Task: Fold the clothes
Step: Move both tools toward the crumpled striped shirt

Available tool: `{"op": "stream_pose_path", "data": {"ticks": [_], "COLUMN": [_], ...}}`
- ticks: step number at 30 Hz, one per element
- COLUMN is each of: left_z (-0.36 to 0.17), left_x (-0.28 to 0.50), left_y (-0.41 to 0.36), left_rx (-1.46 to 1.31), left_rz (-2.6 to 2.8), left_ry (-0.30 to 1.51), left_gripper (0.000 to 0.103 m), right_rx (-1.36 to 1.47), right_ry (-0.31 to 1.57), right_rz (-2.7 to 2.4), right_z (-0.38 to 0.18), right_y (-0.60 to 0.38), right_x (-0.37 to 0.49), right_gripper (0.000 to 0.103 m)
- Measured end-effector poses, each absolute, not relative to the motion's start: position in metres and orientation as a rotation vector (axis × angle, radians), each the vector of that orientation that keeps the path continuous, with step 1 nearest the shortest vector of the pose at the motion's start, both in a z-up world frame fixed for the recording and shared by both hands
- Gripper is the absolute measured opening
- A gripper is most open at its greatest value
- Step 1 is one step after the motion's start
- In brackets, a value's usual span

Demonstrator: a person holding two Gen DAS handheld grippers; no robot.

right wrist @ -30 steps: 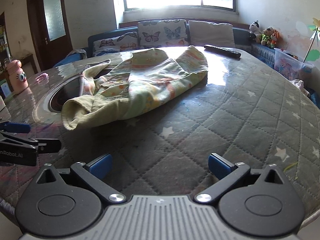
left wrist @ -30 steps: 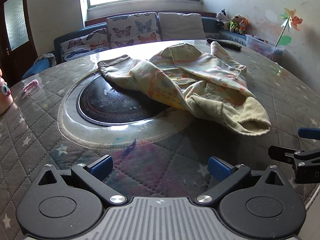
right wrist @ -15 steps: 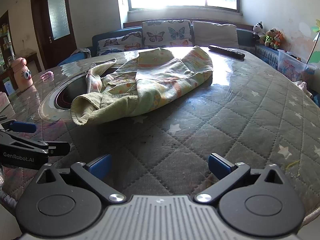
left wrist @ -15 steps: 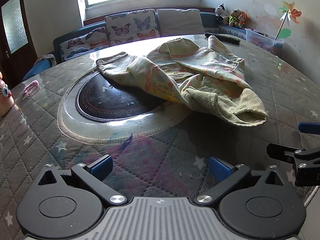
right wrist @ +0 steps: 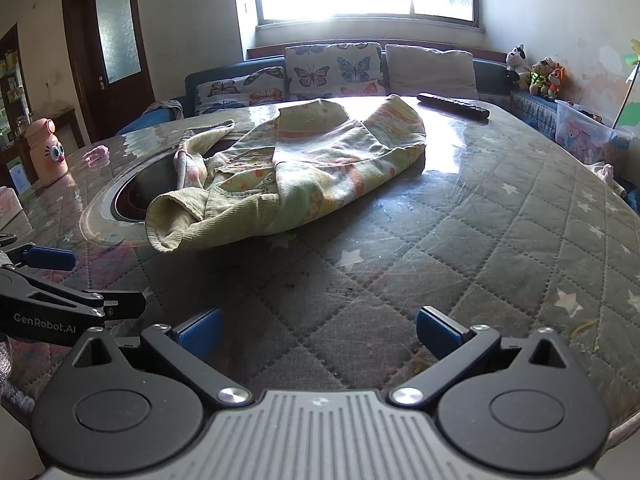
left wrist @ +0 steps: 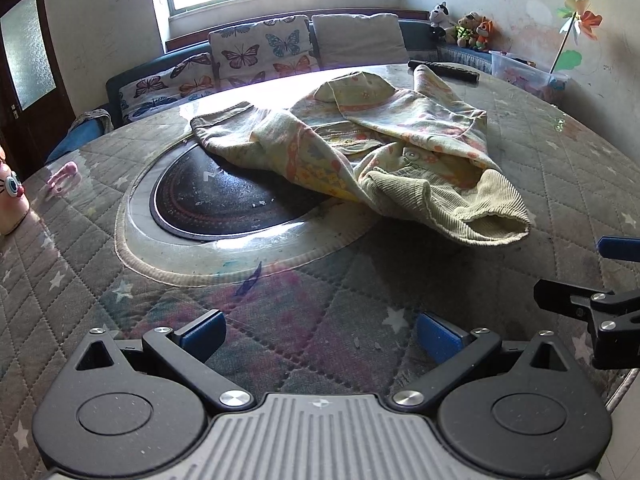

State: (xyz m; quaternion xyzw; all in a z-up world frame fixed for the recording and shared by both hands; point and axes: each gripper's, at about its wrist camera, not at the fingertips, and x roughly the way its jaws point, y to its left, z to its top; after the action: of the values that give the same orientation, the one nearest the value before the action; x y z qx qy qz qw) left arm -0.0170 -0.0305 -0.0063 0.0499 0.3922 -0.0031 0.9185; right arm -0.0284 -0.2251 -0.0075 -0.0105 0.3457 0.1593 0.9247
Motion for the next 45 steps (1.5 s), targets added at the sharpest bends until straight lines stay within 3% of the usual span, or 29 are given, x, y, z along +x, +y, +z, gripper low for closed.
{"op": "stream_pose_path", "data": {"ticks": [45], "left_z": [-0.001], "left_x": [0.007], "left_y": [-0.029], "left_rx": [0.13], "left_rz": [-0.028], "left_ry": [0.808], "left_gripper": [0.103], "right_rx": [-0.023], "right_ry": [0.681], "right_rz": [0.339], "right_z": [0.008], "right_y": [-0.221], "right_x": [-0.01], "right_gripper": [0.103]}}
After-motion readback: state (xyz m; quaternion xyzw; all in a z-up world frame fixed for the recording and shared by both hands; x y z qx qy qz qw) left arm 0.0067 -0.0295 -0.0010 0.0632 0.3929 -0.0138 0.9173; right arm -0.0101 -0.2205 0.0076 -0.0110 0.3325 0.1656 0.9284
